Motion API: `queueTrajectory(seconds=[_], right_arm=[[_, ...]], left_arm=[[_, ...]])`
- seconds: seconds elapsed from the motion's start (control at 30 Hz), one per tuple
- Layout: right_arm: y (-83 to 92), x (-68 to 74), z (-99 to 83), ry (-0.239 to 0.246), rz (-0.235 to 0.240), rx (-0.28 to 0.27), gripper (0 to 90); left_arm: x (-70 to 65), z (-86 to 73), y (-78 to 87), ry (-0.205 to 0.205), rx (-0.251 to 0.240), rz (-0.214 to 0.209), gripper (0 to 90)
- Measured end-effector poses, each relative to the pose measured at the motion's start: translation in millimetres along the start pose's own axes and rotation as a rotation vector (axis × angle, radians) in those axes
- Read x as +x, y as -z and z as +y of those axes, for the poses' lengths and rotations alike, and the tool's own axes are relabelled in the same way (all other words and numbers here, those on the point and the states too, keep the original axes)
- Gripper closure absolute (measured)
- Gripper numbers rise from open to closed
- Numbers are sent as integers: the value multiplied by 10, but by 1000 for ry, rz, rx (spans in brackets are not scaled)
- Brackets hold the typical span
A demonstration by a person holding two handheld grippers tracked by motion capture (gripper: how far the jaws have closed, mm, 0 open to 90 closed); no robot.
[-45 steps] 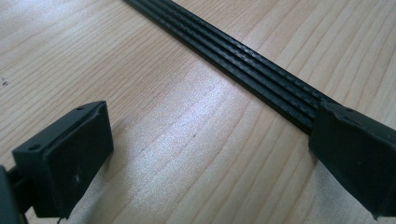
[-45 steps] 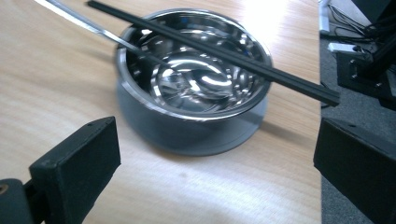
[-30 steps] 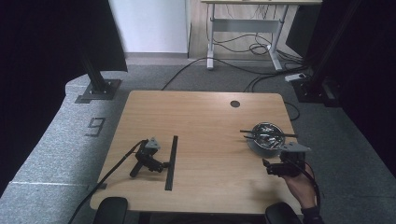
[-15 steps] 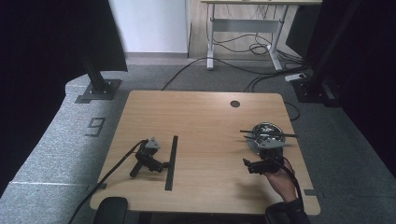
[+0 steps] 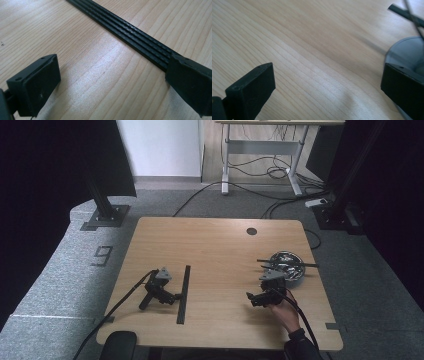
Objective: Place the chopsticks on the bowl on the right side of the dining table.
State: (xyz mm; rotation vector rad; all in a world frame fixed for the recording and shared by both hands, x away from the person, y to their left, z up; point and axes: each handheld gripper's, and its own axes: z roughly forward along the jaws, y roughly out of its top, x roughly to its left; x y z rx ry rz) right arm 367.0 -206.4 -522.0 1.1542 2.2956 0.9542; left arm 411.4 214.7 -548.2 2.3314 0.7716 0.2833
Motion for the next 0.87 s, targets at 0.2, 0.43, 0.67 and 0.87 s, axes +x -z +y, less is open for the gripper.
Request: queueTrajectory(seconds=[0.2,0.43,0.67,0.87], right_arm=[[-154,-33,-109,-21,16,13,0],[-264,-84,-214,-46,28,5,0],[-304,-90,-239,-55,29,10,0],[-304,-90,-240,-57,29,10,0]], left_arm=[[0,0,0,0,0,0,0],[0,0,0,0,0,0,0],[0,0,0,0,0,0,0],[-1,0,-1,0,0,0,0]])
